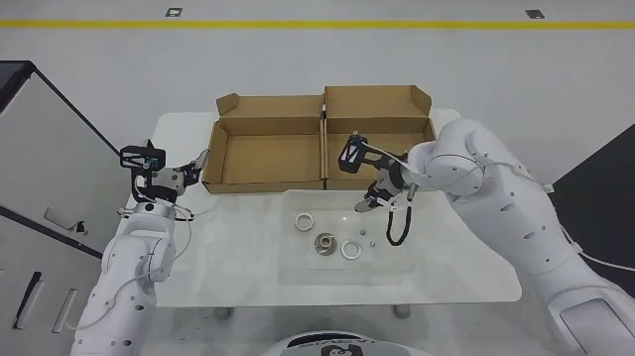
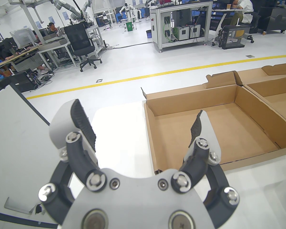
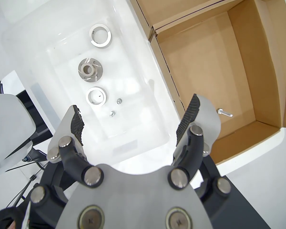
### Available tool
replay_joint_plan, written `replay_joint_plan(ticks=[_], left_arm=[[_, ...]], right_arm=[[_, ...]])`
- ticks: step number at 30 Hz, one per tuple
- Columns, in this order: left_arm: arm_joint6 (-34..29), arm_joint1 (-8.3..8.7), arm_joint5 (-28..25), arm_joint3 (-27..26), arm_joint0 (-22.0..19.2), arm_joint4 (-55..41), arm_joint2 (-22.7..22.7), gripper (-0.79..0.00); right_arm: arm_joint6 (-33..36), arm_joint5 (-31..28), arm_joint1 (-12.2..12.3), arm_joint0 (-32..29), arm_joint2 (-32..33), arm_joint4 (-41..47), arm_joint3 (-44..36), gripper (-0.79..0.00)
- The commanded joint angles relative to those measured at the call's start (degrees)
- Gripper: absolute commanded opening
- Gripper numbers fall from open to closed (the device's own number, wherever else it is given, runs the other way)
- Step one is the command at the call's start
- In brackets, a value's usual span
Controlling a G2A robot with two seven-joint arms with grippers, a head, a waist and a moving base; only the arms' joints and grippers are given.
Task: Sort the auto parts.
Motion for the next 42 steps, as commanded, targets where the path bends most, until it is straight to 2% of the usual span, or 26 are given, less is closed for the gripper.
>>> replay_joint_plan(ticks=[1,5,10,13,24,30,37,42], left_arm=[[0.0,0.00,0.0,0.0,0.0,0.0,0.0,0.000],[0.0,0.00,0.0,0.0,0.0,0.0,0.0,0.000],[0.0,0.00,0.0,0.0,0.0,0.0,0.0,0.000],[0.0,0.00,0.0,0.0,0.0,0.0,0.0,0.000],[0.0,0.00,0.0,0.0,0.0,0.0,0.0,0.000],[0.0,0.00,0.0,0.0,0.0,0.0,0.0,0.000],[0.0,0.00,0.0,0.0,0.0,0.0,0.0,0.000],[0.0,0.00,0.0,0.0,0.0,0.0,0.0,0.000]], right_arm=[[0.0,0.0,0.0,0.0,0.0,0.0,0.0,0.000],[0.1,0.1,0.5,-0.6,-3.4,-3.6,-3.5,0.000],[3.0,3.0,2.6,1.6,-9.9,-3.6,-7.7,0.000],[5.0,4.9,4.4,4.5,-14.2,-1.5,-9.2,0.000],[5.0,5.0,10.4,17.0,-29.5,6.9,-8.6,0.000],[3.6,3.6,10.8,21.1,-35.3,10.8,-6.2,0.000],[1.3,1.3,10.0,23.3,-39.4,11.9,-3.0,0.000],[0.3,0.3,8.9,23.7,-41.4,12.1,-0.2,-0.074]])
